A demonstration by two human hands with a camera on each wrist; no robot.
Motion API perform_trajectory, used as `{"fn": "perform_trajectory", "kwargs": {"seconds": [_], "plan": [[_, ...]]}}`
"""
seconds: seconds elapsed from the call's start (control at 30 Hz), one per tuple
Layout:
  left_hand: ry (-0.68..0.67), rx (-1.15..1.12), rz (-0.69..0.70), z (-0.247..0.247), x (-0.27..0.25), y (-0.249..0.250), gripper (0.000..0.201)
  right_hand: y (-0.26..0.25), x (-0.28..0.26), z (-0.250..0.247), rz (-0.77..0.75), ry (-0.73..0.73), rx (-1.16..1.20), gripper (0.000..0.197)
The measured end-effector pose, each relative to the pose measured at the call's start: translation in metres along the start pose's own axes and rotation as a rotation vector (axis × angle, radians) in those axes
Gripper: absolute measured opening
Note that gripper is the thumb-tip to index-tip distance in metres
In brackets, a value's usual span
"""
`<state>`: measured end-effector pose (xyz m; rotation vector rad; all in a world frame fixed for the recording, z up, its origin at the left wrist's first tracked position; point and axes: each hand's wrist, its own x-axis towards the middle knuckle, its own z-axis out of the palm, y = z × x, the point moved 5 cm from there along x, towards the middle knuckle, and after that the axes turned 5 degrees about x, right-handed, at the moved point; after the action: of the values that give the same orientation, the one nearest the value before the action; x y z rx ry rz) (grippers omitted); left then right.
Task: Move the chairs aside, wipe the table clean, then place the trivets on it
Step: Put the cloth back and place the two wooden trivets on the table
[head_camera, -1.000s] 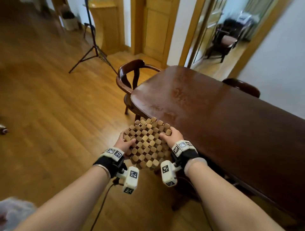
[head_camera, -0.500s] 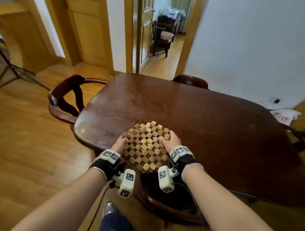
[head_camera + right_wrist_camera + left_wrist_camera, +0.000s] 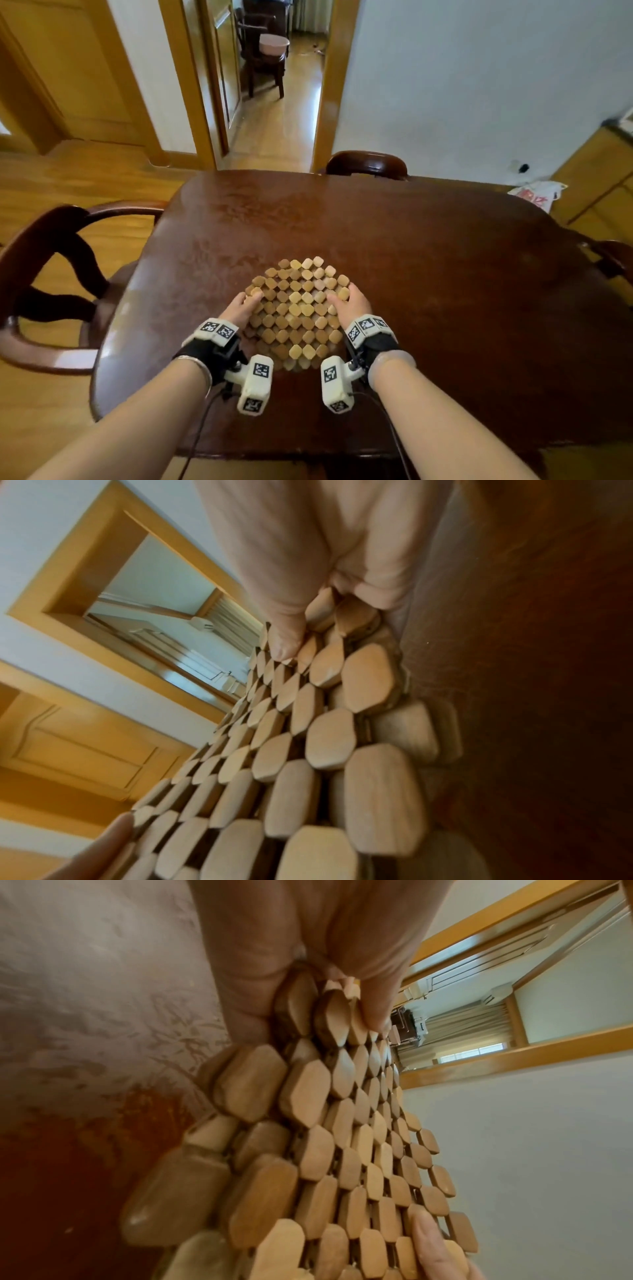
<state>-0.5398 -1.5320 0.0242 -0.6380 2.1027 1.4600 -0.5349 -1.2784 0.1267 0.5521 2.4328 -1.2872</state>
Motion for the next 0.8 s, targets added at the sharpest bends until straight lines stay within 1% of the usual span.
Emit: {"fn": "perform_trajectory", "kwargs": {"seconds": [0.03, 0.1, 0.13, 0.2, 0.23, 0.3, 0.4, 0.53, 0.57, 0.63, 0.7, 0.8], "plan": [[-0.027, -0.008, -0.008, 0.003, 0.006, 0.008, 0.125, -0.002, 0.009, -0.001, 0.01, 0.013, 0.002, 0.065], [-0.058, 0.009, 0.017, 0.01, -0.023, 0.052, 0.104, -0.005, 0.028, -0.003, 0.027, 0.027, 0.003, 0.065], [-0.059, 0.034, 0.026, 0.014, -0.024, 0.063, 0.093, -0.006, 0.038, -0.005, 0.032, 0.028, 0.003, 0.064], [-0.058, 0.064, 0.022, 0.02, -0.011, 0.068, 0.074, -0.007, 0.056, -0.006, 0.041, 0.023, 0.005, 0.063], [-0.043, 0.051, 0.021, 0.021, 0.0, 0.067, 0.069, -0.008, 0.066, -0.006, 0.045, 0.019, 0.013, 0.062], [-0.022, 0.016, 0.033, 0.02, 0.017, 0.069, 0.062, -0.011, 0.083, -0.004, 0.044, 0.011, 0.041, 0.061], [0.008, 0.046, 0.047, 0.016, 0.04, 0.071, 0.053, -0.013, 0.106, 0.006, 0.055, -0.002, 0.082, 0.061], [-0.002, -0.003, 0.086, 0.007, 0.066, 0.076, 0.05, -0.019, 0.125, 0.017, 0.106, 0.022, 0.161, 0.062], [-0.006, -0.049, 0.087, 0.004, 0.074, 0.076, 0.046, -0.023, 0.131, 0.019, 0.112, 0.032, 0.17, 0.061], [-0.036, -0.161, 0.074, -0.002, 0.086, 0.078, 0.031, -0.029, 0.145, 0.027, 0.122, 0.045, 0.172, 0.06], [-0.053, -0.253, 0.058, -0.011, 0.097, 0.08, 0.021, -0.037, 0.158, 0.036, 0.13, 0.029, 0.154, 0.058], [-0.07, -0.227, 0.064, -0.028, 0.114, 0.079, 0.023, -0.048, 0.176, 0.049, 0.155, -0.018, 0.118, 0.055]]}}
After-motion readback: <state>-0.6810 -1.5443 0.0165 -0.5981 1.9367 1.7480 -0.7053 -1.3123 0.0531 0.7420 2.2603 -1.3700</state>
